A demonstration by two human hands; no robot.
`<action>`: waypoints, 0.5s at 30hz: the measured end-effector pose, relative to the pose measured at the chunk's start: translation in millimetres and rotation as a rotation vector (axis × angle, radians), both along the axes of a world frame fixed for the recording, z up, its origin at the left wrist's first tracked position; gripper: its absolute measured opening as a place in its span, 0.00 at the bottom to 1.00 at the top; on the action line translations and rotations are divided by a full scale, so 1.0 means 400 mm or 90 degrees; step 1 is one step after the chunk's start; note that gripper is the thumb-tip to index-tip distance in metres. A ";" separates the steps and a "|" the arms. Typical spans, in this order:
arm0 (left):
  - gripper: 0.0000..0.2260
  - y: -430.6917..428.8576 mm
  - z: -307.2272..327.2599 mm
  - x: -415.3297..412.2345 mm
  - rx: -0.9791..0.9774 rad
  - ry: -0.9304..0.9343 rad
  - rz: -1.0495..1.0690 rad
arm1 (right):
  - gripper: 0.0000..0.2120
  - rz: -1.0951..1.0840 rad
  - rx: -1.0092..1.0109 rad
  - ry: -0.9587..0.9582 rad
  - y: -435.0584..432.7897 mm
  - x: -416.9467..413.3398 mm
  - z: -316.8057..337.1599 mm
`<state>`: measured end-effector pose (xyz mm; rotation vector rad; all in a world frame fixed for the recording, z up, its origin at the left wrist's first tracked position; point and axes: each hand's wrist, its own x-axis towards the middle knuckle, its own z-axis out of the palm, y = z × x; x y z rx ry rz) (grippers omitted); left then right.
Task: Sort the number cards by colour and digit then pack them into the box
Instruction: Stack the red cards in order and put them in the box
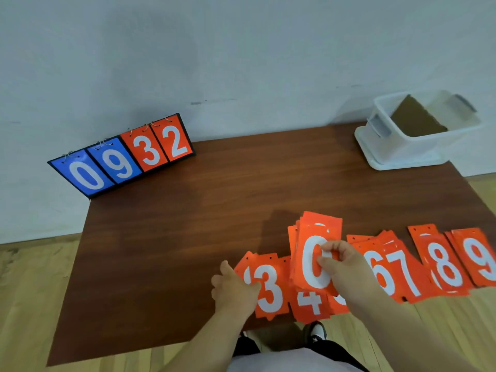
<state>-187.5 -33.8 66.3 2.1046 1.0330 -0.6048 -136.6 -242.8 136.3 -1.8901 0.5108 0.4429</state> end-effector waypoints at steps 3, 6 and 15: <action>0.48 -0.084 -0.028 -0.007 0.079 0.042 0.012 | 0.09 0.038 -0.012 0.013 -0.069 -0.005 -0.022; 0.50 -0.134 -0.043 -0.002 0.114 0.058 0.036 | 0.08 0.076 -0.019 0.029 -0.128 0.011 -0.033; 0.50 -0.211 -0.028 0.014 0.075 0.077 0.253 | 0.08 0.165 -0.004 0.077 -0.237 0.045 -0.071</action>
